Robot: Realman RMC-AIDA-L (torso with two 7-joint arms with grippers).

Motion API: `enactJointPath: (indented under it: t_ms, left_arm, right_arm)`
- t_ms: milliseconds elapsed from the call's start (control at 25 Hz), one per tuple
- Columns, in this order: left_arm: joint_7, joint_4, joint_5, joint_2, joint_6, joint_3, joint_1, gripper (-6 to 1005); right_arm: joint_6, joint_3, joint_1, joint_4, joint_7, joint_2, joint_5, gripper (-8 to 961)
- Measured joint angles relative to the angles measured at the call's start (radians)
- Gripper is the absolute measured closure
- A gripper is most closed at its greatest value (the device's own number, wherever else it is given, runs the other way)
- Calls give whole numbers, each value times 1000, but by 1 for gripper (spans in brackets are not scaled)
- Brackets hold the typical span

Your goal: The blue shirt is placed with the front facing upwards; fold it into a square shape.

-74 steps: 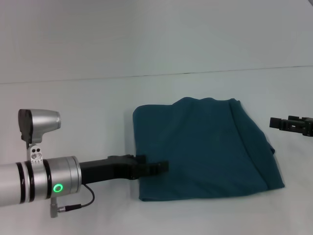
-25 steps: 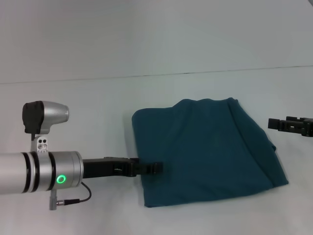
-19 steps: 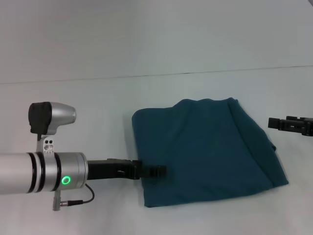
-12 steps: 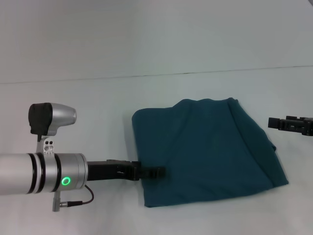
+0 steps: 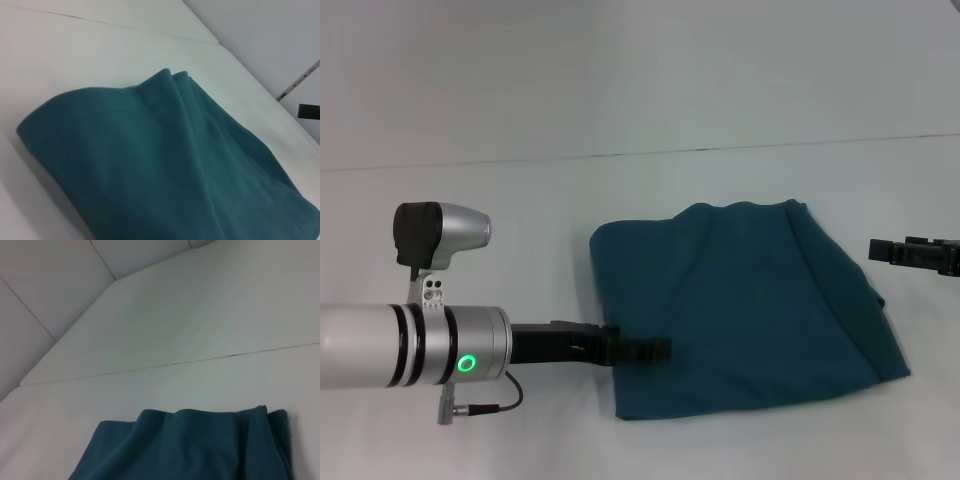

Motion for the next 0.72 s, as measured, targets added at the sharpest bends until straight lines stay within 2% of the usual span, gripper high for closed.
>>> enactJointPath:
  t_ms: [240,440,720]
  left_arm:
    - [-1,1,12,1,-27,15,-9,76]
    - [-15,4,14,2,-39,57,-18,278]
    - [-28,30,14,2,-33,59,-15,416]
  right_arm:
    - [0,3,0,0,1,0,2,26]
    - [0,5,0,0,1,1,2,26]
    - [0,9,0,0,1,2,2,25]
